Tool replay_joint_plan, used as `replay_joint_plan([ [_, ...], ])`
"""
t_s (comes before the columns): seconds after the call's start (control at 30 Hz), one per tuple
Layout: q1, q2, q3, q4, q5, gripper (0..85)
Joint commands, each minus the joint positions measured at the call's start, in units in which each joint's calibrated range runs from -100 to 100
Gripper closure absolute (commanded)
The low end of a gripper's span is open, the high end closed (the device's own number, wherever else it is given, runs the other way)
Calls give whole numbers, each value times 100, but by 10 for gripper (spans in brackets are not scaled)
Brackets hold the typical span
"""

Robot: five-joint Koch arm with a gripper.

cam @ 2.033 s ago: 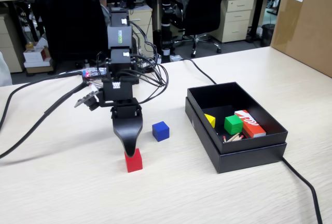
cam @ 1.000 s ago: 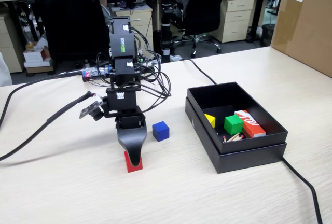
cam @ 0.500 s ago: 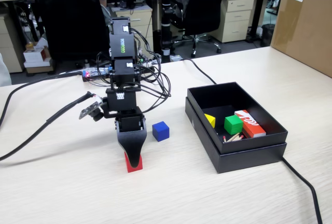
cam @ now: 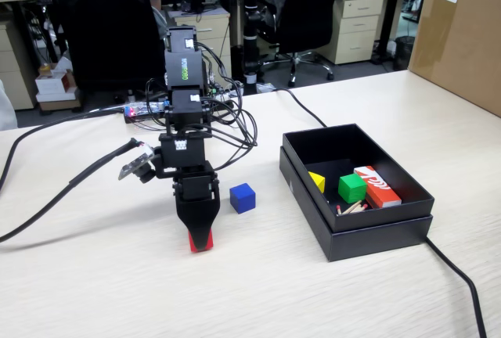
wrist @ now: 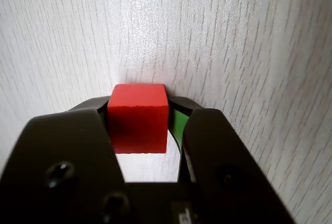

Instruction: Put the red cube on top of the blue cube

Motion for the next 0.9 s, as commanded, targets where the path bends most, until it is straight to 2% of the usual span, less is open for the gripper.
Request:
replay_joint_plan([
  [0.0,-5,-165,375,52,-10,753],
  [0.03,-10,-176,402,52,0,797],
  [0.13,-15,-337,366,43,68,847],
  [0.3,-20,-910,329,-129,156,846],
  [0.63,107,-3182,-332,-570,269,846],
  [0.73,230,-3894,-831,-587,322,846],
  [0.87,552,-4800,-1565,-708,552,846],
])
